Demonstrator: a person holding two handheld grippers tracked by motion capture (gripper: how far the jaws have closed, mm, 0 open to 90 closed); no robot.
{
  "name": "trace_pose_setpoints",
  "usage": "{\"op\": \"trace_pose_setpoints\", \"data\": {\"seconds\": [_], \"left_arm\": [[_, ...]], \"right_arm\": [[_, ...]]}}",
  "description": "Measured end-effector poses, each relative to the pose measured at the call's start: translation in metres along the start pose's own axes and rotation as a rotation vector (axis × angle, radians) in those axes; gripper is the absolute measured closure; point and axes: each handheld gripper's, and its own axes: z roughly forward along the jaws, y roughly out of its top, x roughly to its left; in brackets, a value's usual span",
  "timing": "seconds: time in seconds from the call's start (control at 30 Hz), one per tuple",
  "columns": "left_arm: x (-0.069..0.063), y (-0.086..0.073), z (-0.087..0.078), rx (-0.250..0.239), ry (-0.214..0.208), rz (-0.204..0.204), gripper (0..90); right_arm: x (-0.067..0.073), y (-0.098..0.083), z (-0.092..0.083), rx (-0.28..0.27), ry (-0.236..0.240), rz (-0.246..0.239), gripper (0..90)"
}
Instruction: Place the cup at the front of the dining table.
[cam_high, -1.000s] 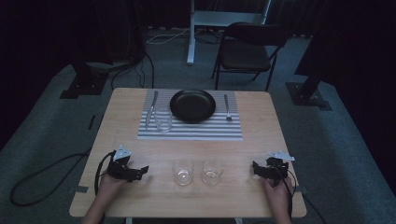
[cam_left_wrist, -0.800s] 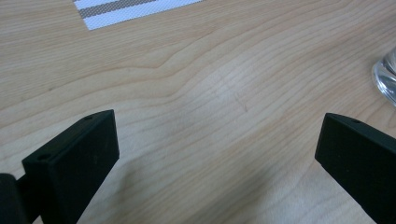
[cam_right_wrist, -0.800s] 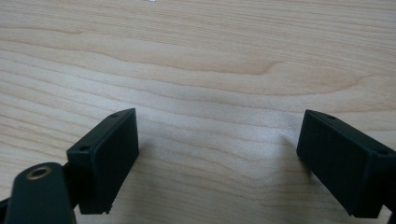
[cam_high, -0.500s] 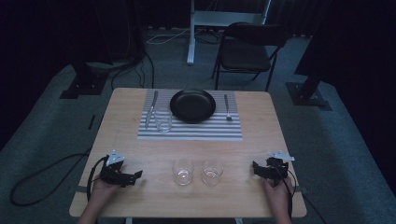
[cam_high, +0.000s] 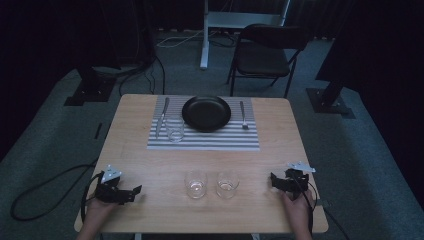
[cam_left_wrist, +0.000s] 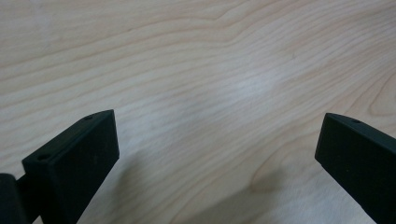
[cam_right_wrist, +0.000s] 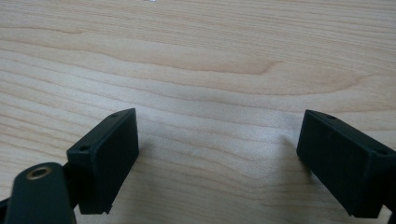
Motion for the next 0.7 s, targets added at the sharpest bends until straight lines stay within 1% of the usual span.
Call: {"op": "trace_pose_setpoints", "data": {"seconds": [0.1,0.13,0.17,0.27,0.37,0.4,0.47,0.57,0.63,0.67,0.7], "left_arm": [[0.004,-0.005,-0.005,0.000,0.017,-0.013,0.1],[0.006,-0.007,-0.007,-0.003,0.018,-0.022,0.1],[0.006,-0.007,-0.007,-0.003,0.018,-0.022,0.1],[0.012,-0.012,-0.013,-0.015,0.029,-0.048,0.1],[0.014,-0.013,-0.014,-0.014,0.039,-0.049,0.1],[0.015,-0.015,-0.015,-0.005,0.055,-0.048,0.1],[0.016,-0.017,-0.017,-0.007,0.058,-0.056,0.1],[0.017,-0.019,-0.021,-0.010,0.078,-0.063,0.1],[0.017,-0.019,-0.021,-0.010,0.078,-0.063,0.1],[0.020,-0.023,-0.025,-0.017,0.100,-0.080,0.1],[0.022,-0.024,-0.025,-0.008,0.110,-0.080,0.1]], "right_arm": [[0.000,0.000,0.000,0.000,0.000,0.000,12.3],[0.000,0.000,0.000,0.000,0.000,0.000,12.3],[0.000,0.000,0.000,0.000,0.000,0.000,12.3],[0.000,0.000,0.000,0.000,0.000,0.000,12.3],[0.000,0.000,0.000,0.000,0.000,0.000,12.3],[0.000,0.000,0.000,0.000,0.000,0.000,12.3],[0.000,0.000,0.000,0.000,0.000,0.000,12.3],[0.000,0.000,0.000,0.000,0.000,0.000,12.3],[0.000,0.000,0.000,0.000,0.000,-0.001,12.3],[0.000,0.000,0.000,0.000,0.000,0.000,12.3],[0.000,0.000,0.000,0.000,0.000,-0.001,12.3]]}}
